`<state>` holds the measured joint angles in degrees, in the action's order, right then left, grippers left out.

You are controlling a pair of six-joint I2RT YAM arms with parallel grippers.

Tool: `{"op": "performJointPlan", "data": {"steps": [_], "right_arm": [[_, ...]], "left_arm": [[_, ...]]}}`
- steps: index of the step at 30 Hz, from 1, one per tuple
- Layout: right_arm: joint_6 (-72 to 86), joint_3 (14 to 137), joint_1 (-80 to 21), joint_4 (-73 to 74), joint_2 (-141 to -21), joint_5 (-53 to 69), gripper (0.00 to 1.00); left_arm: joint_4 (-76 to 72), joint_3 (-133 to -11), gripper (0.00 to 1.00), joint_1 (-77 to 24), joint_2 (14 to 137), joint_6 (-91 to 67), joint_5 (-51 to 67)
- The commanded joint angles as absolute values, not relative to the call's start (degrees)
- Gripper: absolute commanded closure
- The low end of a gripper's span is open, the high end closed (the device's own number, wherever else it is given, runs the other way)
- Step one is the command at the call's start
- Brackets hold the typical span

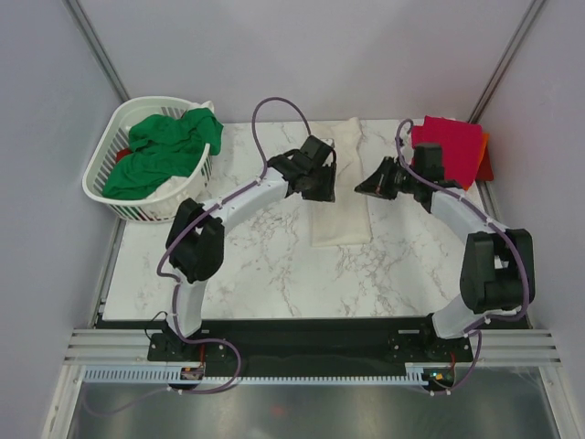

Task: Fold and stack the t-shirts
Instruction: Fold the tshirt

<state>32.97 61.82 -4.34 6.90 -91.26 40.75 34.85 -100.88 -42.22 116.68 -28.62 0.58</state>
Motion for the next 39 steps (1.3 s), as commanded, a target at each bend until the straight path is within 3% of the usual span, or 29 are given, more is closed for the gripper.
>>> {"op": "performJointPlan", "data": {"steps": [1,13,26,32,34,39], "right_arm": [[32.43,52.68,-4.31,4.14,-93.95,42.10,1.00],[32.17,45.53,-4.13,2.64,-99.05,36.30,1.00],[34.89,37.01,-4.13,-7.54,-99.23,38.92,1.00],[38.84,35.07,-4.04,-14.14,-100.11,41.83,0.90],[40.68,33.59,-3.96,-17.12,-100.81,43.23,0.85],[61.48,25.86,-2.73,-49.16,-111.05,51.58,0.82]], "left_arm": [[36.65,-107.03,0.55,-40.52,116.45,-24.53,2.72],[36.65,-116.19,0.59,-35.86,129.54,-24.08,8.88],[36.65,-119.88,0.60,-32.35,137.88,-22.85,5.62],[36.65,-123.31,0.60,-28.57,142.03,-22.24,6.06],[36.65,-122.61,0.60,-27.78,142.47,-21.89,6.41],[36.74,-119.54,0.61,-26.89,141.68,-20.66,5.01]]}}
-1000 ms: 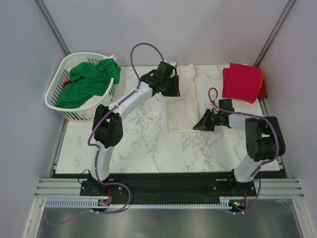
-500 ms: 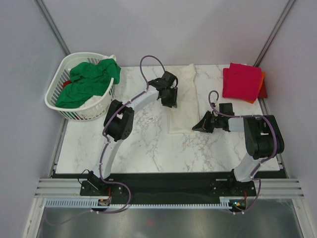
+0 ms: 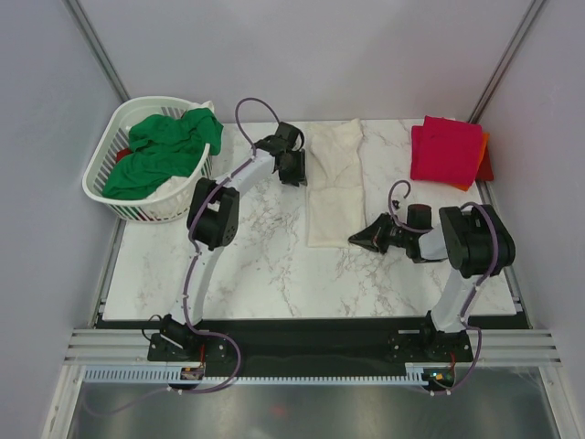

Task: Fold and stack the t-shirts
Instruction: Fold the tshirt

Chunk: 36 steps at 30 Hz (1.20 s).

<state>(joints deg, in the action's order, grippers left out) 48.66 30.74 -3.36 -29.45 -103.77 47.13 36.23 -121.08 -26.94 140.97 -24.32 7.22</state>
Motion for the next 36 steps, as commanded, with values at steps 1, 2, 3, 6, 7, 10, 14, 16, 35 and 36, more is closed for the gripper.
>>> {"op": "performJointPlan", "data": {"steps": [1,2,3,6,7,10,14,16,35,36], "right_arm": [[67.09,24.80,-2.29,-56.27,-113.88,54.20,0.82],[72.11,24.09,-2.37,-73.13,-117.04,55.19,0.82],[83.12,22.78,-2.37,-82.61,-123.77,55.98,0.81],[92.54,23.46,-2.11,-100.99,-132.71,57.57,0.83],[91.85,23.21,-2.11,-100.90,-131.84,57.39,0.83],[89.91,22.06,-2.20,-100.72,-128.15,56.51,0.82],[90.09,20.92,-2.20,-100.37,-121.24,56.43,0.83],[90.18,21.00,-2.37,-96.97,-116.83,56.78,0.82],[25.92,43.25,-6.77,19.52,-69.78,16.69,0.02],[26.36,41.50,-6.77,18.64,-69.96,17.40,0.02]], "left_arm": [[36.74,-119.18,0.61,-26.81,141.59,-20.57,4.49],[36.74,-118.83,0.61,-26.63,140.98,-20.48,4.48],[36.74,-118.13,0.61,-26.54,140.37,-20.30,4.31],[36.74,-116.38,0.61,-26.28,137.91,-19.78,3.25],[36.74,-115.85,0.61,-26.19,137.12,-19.60,2.73],[36.74,-113.82,0.61,-26.10,133.17,-19.16,2.11],[36.91,-111.36,0.61,-26.10,127.37,-18.90,1.76],[37.18,-109.61,0.61,-26.10,122.97,-18.98,1.58],[16.36,-61.30,0.16,-28.12,87.28,-32.86,19.51],[14.78,-59.78,0.15,-28.65,87.28,-33.22,19.86]]}}
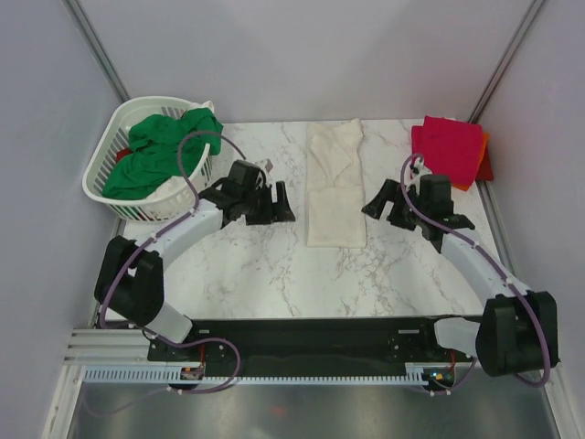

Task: Fold and stack the t-shirts
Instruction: Fold the tshirt

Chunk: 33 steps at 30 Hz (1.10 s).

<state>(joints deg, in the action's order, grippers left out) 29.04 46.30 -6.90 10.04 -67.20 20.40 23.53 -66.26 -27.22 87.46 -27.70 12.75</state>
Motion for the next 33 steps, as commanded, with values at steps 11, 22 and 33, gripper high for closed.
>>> {"op": "performJointPlan", "data": {"steps": [11,22,33], "right_arm": [[26.28,35.34,-6.77,10.64,-75.75,19.77,0.04],[27.77,33.13,-6.77,2.91,-83.67,24.17,0.14],[30.32,31.56,-10.01,-2.98,-88.68,26.37,0.49]], "left_arm": [[1.15,-52.91,0.16,-33.57,95.26,-37.79,21.45],[0.26,-54.40,0.30,-35.59,103.97,-39.02,19.51],[0.26,-55.90,0.39,-36.47,106.79,-39.81,19.07]]}}
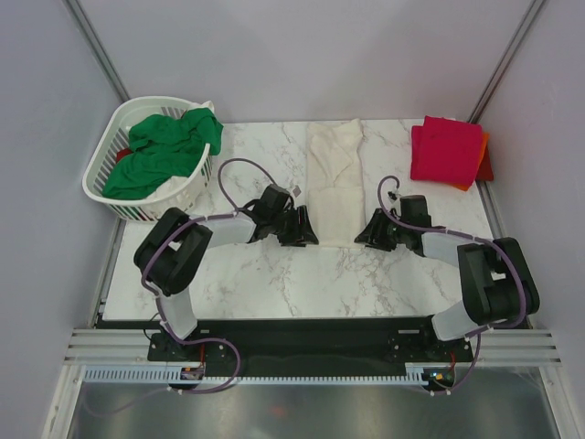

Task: Fold and stack the t-shirts
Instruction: Fold the tshirt

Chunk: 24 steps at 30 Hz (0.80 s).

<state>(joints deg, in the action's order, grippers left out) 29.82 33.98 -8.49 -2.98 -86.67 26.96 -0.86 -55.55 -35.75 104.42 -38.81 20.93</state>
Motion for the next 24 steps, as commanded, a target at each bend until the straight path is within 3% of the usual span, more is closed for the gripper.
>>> {"op": "performJointPlan", "data": {"steps": [1,2,3,4,7,8,15,24], "right_arm": [[30.50,31.38,-9.93,-3.60,-88.77,26.28,0.56],[30.50,31.46,-10.02,-3.60,-88.60,26.19,0.67],[30.32,31.46,-10.02,-3.60,-88.51,26.10,0.71],[30.32,31.55,-10.02,-3.60,-88.59,26.10,0.74],[30.24,31.73,-10.02,-3.52,-88.77,26.37,0.89],[30.15,31.55,-10.11,-3.52,-88.51,26.45,1.00],[30.67,28.74,-10.98,3.22,-79.82,26.73,1.00],[38.66,25.31,-16.52,25.54,-47.40,23.55,1.00]], "left_arm": [[0.18,-55.99,0.48,-36.74,107.05,-39.99,19.16],[-1.22,-56.25,0.53,-36.83,107.22,-39.99,19.07],[-1.32,-56.42,0.58,-37.00,107.40,-39.99,19.33],[-1.41,-56.51,0.75,-37.18,107.58,-39.82,19.25],[-1.23,-56.95,0.98,-37.53,107.67,-39.90,19.25],[-1.23,-56.61,0.98,-37.53,107.14,-39.90,19.34],[2.46,-49.93,0.98,-39.46,95.58,-41.66,17.58],[14.93,-39.64,0.98,-46.75,70.25,-50.88,11.35]]}}
